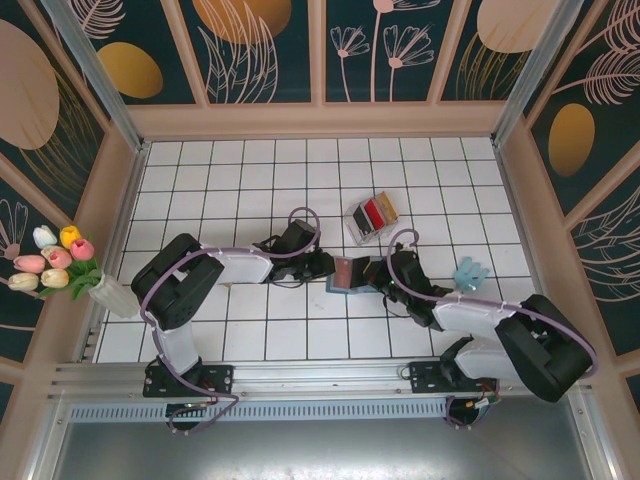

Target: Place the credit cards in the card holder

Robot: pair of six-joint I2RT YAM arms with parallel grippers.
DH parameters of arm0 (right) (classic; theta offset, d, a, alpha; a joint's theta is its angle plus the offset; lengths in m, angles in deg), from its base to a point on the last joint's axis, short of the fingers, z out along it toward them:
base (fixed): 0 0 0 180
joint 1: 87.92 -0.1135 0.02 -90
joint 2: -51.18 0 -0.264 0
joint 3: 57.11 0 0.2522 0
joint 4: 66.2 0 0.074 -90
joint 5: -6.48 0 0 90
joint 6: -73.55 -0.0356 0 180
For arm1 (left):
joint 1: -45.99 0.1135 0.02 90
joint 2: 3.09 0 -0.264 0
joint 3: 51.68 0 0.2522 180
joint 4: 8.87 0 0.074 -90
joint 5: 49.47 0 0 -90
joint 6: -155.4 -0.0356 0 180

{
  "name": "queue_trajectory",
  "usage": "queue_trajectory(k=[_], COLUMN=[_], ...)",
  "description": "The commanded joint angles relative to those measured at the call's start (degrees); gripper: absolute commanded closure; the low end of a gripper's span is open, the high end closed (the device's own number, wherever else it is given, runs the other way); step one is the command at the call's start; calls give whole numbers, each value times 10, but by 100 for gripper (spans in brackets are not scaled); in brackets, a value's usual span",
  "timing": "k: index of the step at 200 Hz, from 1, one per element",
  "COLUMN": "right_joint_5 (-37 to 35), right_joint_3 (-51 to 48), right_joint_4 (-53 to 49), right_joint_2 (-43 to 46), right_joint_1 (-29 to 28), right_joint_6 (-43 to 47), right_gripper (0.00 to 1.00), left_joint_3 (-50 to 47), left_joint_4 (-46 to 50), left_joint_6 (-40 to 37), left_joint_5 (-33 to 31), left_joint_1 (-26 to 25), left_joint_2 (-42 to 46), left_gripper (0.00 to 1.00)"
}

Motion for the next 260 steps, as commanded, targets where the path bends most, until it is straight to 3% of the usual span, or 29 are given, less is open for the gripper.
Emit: queue_trajectory(k=[1, 106, 162, 220, 260], right_joint_5=[-20, -38, 28, 37, 76], right_joint_3=[-16, -22, -14, -21, -22], right_joint_4=[-14, 24, 69, 6, 14], right_joint_2=[11, -11, -55, 6, -3], right_joint_1=[1, -3, -13, -12, 1], right_joint_6=[-12, -14, 2, -3, 5], right_gripper=[100, 100, 100, 100, 100], left_joint_3=[2, -2, 4, 5, 8], left_joint_4=[1, -1, -1, -1, 0], left_joint_6=[-2, -3, -4, -3, -3], left_joint_5=[12, 14, 16, 14, 16], left_joint_1=[-6, -6, -6, -5, -6], left_joint_2=[-13, -13, -16, -16, -19], left_gripper=[73, 73, 73, 73, 73])
